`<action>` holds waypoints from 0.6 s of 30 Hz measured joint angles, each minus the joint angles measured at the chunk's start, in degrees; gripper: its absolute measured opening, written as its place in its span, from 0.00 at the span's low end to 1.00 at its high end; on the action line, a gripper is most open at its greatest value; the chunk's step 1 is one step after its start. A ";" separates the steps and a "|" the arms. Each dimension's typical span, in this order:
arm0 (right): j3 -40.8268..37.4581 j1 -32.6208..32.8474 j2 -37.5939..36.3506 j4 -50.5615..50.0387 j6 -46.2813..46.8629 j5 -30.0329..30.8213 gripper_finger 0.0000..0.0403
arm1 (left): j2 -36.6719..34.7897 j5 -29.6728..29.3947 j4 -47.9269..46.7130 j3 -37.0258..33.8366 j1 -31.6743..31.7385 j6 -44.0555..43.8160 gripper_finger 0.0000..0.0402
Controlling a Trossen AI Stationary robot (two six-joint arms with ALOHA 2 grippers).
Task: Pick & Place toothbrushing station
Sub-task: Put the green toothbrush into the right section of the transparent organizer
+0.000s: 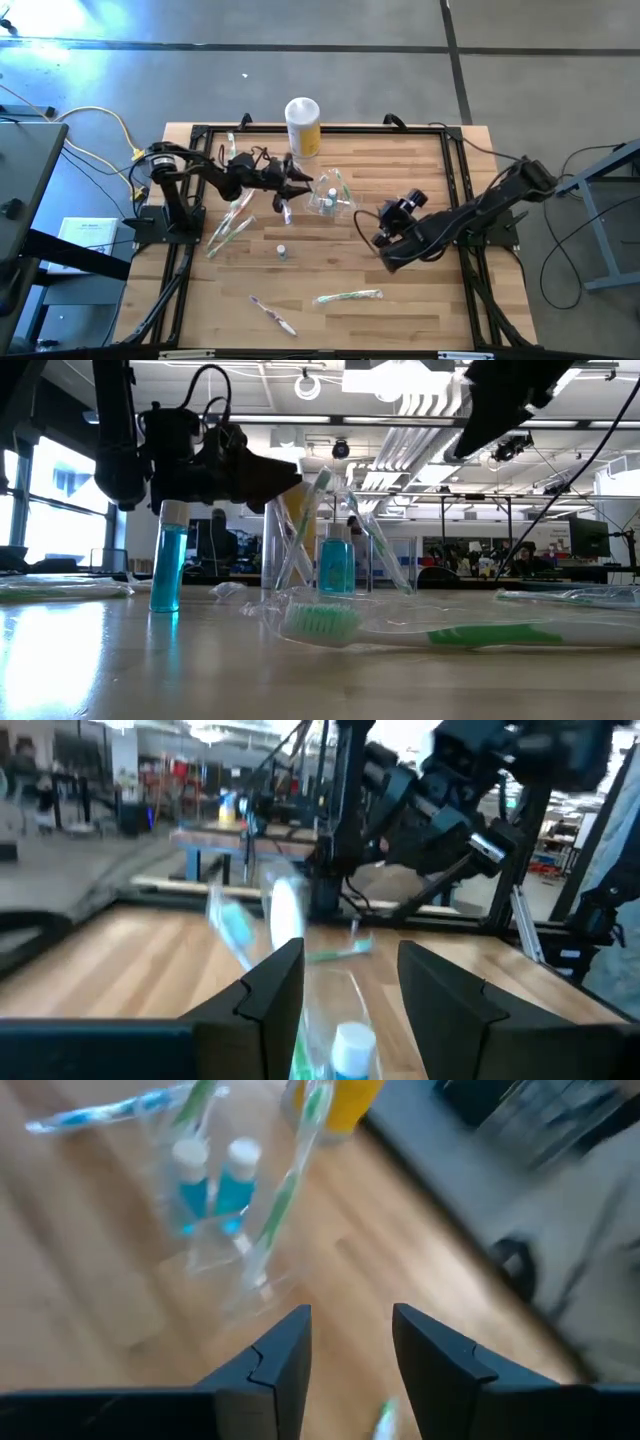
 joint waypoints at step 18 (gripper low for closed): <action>-3.40 4.28 -2.92 27.98 -23.32 -20.18 0.33 | -14.58 1.95 0.04 -12.29 0.00 4.03 0.40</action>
